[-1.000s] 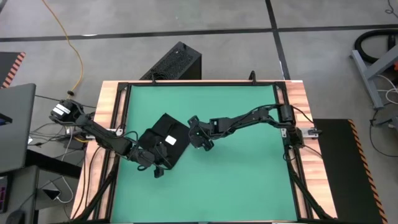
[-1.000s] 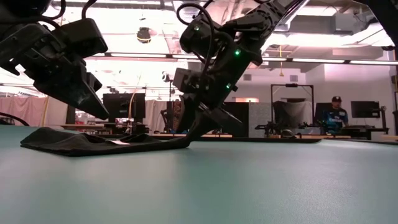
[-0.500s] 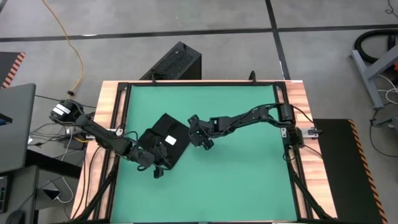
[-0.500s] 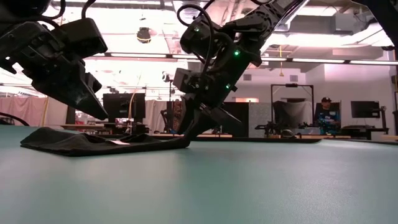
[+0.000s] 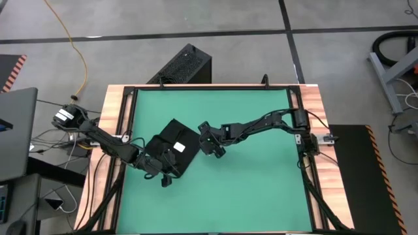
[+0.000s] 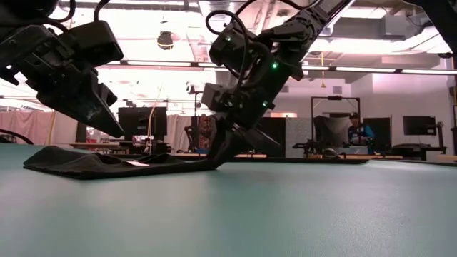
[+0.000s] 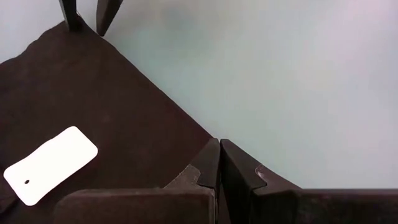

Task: Roll towel
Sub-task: Roll the black towel

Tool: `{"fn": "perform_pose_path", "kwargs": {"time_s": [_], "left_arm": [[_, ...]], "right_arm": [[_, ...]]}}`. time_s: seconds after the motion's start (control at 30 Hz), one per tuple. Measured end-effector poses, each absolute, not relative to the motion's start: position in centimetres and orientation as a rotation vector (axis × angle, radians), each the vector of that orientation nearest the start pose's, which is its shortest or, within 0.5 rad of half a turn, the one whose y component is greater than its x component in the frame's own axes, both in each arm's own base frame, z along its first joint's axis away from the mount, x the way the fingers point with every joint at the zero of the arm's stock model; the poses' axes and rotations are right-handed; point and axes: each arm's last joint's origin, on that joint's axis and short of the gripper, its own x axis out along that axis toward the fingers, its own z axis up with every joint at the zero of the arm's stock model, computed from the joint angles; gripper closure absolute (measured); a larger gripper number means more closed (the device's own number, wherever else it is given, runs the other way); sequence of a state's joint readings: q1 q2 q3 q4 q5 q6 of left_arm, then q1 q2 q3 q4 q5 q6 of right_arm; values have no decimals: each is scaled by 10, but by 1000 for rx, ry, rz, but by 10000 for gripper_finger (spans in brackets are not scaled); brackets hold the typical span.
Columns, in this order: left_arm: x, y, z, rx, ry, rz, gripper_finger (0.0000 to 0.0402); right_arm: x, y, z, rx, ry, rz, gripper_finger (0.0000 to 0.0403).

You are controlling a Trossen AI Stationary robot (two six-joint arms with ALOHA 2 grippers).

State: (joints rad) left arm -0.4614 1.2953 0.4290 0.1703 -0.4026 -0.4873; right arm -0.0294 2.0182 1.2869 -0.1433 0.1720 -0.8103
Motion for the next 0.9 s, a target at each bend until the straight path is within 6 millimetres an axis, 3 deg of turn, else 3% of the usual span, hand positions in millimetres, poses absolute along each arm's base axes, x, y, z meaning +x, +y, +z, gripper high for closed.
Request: {"fn": "perform_pose_path", "kwargs": {"time_s": [0.17,0.33,0.5,0.6,0.9], "left_arm": [[207,-90,149,-180,625,97,401],[207,-90,149,-187,624,95,401],[206,-90,149,-188,628,89,401],[207,-90,149,-180,626,86,401],[206,-98,156,-205,521,143,401]], "right_arm": [[418,-21,148,-815,906,170,286],[423,-20,130,-821,929,182,303],[424,-3,127,-941,984,76,360],[422,3,132,-941,984,56,392],[429,19,156,-826,946,-255,397]]}}
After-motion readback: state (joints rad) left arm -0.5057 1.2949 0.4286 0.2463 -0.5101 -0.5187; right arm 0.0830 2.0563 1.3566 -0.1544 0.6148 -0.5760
